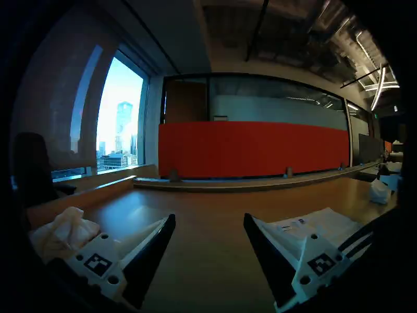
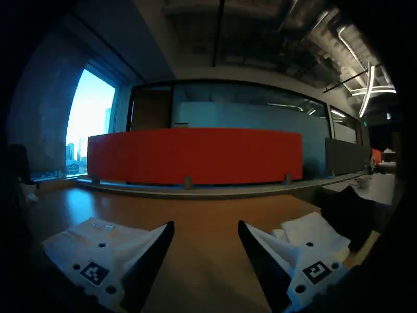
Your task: Fold towel
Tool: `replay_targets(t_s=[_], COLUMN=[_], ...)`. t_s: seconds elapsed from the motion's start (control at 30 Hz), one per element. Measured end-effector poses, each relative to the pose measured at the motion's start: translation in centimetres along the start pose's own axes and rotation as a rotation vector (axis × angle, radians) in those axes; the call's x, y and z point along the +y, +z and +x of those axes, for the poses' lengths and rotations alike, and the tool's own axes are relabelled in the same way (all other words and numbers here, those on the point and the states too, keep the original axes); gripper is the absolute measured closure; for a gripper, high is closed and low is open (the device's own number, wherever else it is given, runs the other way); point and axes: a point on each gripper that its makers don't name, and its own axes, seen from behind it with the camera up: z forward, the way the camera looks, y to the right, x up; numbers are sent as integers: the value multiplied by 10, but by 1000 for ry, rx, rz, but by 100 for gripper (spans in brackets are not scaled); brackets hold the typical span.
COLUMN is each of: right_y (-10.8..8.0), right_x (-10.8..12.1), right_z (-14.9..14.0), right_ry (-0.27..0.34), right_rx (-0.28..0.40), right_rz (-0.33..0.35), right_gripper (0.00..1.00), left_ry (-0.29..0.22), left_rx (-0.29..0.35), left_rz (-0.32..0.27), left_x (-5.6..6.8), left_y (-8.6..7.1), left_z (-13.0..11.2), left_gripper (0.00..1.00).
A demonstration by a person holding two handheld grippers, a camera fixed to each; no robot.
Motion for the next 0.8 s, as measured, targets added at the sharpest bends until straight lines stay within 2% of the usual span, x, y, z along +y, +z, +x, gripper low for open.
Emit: replay_targets(t_s=[0.47,0.6,0.8], right_y=[0,-1,-1], right_x=[0,0,0], right_z=[1,2,2], right_ry=[0,0,0], right_rx=[-1,-1,0], right_rz=[0,0,0], right_gripper=[5,1,1], left_ry=[0,0,0], left_rx=[0,0,-1], left_rz=[0,-1,-3], left_x=[-1,-1,0], left_y=[0,0,0], left_z=[0,-1,0], left_gripper=[3,3,3])
